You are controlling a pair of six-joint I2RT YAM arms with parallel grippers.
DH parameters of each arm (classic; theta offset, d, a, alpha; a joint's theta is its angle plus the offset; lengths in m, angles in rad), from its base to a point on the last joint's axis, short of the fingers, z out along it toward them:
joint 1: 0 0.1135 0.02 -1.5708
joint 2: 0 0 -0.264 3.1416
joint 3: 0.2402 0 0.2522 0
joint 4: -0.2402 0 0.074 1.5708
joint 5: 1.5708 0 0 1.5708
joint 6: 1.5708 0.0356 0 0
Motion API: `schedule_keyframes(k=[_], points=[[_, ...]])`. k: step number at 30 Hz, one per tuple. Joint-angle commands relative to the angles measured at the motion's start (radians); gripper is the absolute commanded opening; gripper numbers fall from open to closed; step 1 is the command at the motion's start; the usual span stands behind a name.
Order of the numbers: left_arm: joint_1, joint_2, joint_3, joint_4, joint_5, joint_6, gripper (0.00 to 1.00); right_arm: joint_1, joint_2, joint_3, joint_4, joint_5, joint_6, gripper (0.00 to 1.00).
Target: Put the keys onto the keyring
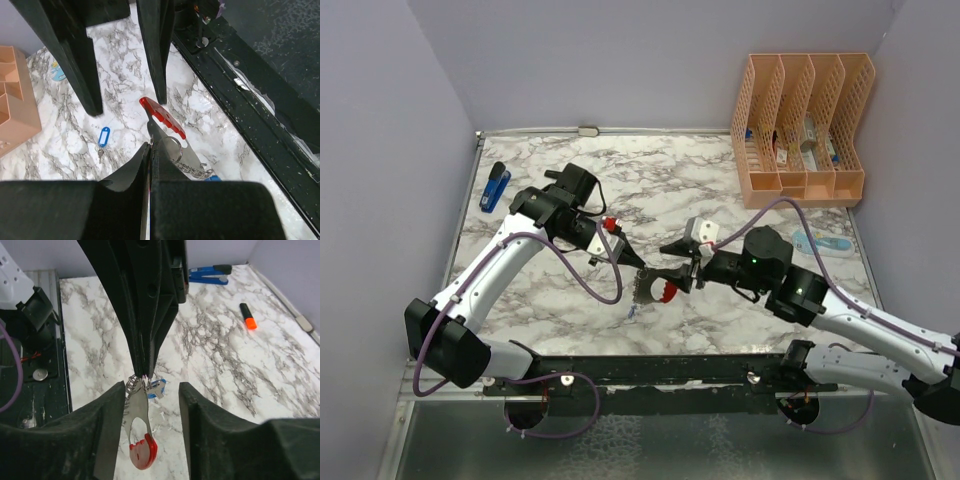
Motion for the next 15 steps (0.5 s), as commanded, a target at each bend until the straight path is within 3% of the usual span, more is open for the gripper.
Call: schedule_keyframes(k=[1, 7, 15], points=[[-0.005, -0.021, 0.023, 0.027, 0.020, -0.052, 0.00, 0.001, -0.120, -0.065, 0.043, 0.104, 0.054, 0.51], [-0.005, -0.018, 0.066, 0.037, 0.040, -0.082, 0.00, 0.002, -0.199, -0.212, 0.110, 0.169, 0.121, 0.61], [-0.005, -0.012, 0.128, 0.030, 0.078, -0.123, 0.00, 0.002, -0.173, -0.298, 0.207, 0.191, 0.155, 0.61]])
